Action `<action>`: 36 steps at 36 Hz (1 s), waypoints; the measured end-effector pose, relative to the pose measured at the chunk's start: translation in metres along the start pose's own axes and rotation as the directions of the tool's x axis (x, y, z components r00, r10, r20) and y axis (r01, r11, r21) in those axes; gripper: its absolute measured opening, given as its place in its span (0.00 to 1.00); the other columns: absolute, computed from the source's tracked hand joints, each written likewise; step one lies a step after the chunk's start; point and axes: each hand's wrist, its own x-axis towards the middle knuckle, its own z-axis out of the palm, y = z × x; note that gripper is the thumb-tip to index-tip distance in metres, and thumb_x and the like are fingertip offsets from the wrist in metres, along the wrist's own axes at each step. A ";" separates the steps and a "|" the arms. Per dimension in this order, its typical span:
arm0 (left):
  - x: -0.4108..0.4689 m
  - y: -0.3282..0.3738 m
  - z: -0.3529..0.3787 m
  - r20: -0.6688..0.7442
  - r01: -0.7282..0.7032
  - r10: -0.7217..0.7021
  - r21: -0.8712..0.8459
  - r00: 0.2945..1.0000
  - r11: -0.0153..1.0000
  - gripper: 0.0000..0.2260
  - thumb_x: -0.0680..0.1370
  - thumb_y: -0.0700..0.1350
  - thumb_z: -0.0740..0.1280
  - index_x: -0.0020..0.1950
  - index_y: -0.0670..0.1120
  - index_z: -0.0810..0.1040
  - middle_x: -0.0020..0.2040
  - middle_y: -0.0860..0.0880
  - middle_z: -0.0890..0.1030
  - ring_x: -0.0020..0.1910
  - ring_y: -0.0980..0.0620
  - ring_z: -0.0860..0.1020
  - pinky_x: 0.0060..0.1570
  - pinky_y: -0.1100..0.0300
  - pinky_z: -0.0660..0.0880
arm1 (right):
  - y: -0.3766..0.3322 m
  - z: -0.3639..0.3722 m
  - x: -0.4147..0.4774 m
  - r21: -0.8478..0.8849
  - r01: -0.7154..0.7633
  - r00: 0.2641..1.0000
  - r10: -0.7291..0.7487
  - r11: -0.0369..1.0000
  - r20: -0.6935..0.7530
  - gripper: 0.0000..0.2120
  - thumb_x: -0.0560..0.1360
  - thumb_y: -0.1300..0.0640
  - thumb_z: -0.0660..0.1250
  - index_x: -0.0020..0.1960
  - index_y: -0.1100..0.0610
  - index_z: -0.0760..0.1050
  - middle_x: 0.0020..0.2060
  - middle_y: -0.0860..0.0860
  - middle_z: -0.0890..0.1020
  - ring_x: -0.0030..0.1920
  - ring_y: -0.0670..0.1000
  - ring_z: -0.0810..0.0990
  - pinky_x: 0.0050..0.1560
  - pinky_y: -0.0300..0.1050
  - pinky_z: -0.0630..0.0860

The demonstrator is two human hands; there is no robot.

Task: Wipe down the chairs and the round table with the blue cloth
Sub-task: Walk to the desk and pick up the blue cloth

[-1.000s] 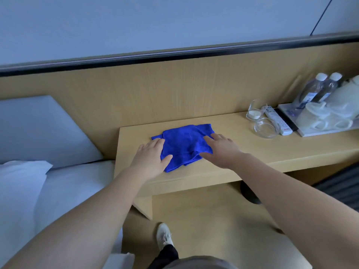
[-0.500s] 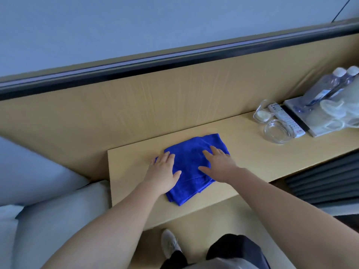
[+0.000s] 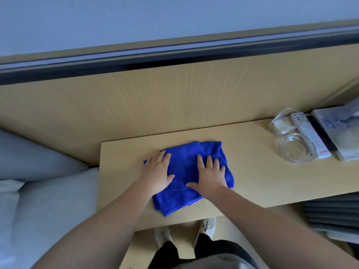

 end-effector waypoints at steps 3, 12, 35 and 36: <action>0.000 0.007 0.002 0.007 0.031 -0.031 -0.007 0.999 0.999 0.35 0.78 0.56 0.63 0.78 0.45 0.49 0.78 0.46 0.50 0.77 0.49 0.51 0.74 0.54 0.52 | 0.005 0.001 0.000 -0.038 0.112 0.993 -0.114 0.993 -0.041 0.45 0.75 0.36 0.63 0.79 0.54 0.42 0.75 0.56 0.60 0.74 0.60 0.59 0.73 0.59 0.58; -0.005 0.020 -0.021 -0.090 0.025 -0.038 -0.142 0.995 0.990 0.35 0.77 0.49 0.67 0.77 0.47 0.50 0.77 0.49 0.54 0.76 0.51 0.53 0.73 0.59 0.51 | 0.012 -0.014 0.000 0.273 0.301 0.954 -0.284 0.914 -0.099 0.32 0.79 0.55 0.64 0.79 0.53 0.53 0.67 0.52 0.73 0.63 0.55 0.74 0.61 0.46 0.71; -0.043 -0.001 -0.104 -0.124 -0.350 0.354 -0.628 0.927 0.695 0.26 0.71 0.41 0.72 0.61 0.62 0.67 0.55 0.61 0.76 0.52 0.61 0.76 0.48 0.63 0.76 | -0.005 -0.069 -0.087 0.336 0.261 0.867 -0.067 0.905 -0.494 0.29 0.72 0.67 0.61 0.71 0.49 0.69 0.52 0.50 0.79 0.52 0.54 0.76 0.43 0.42 0.66; -0.046 0.001 -0.107 -0.112 -0.357 0.380 -0.652 0.918 0.669 0.26 0.71 0.41 0.72 0.61 0.62 0.68 0.55 0.61 0.76 0.51 0.61 0.77 0.48 0.63 0.76 | -0.004 -0.069 -0.092 0.346 0.241 0.865 -0.039 0.907 -0.500 0.29 0.72 0.67 0.61 0.71 0.49 0.69 0.53 0.50 0.78 0.53 0.54 0.76 0.45 0.43 0.67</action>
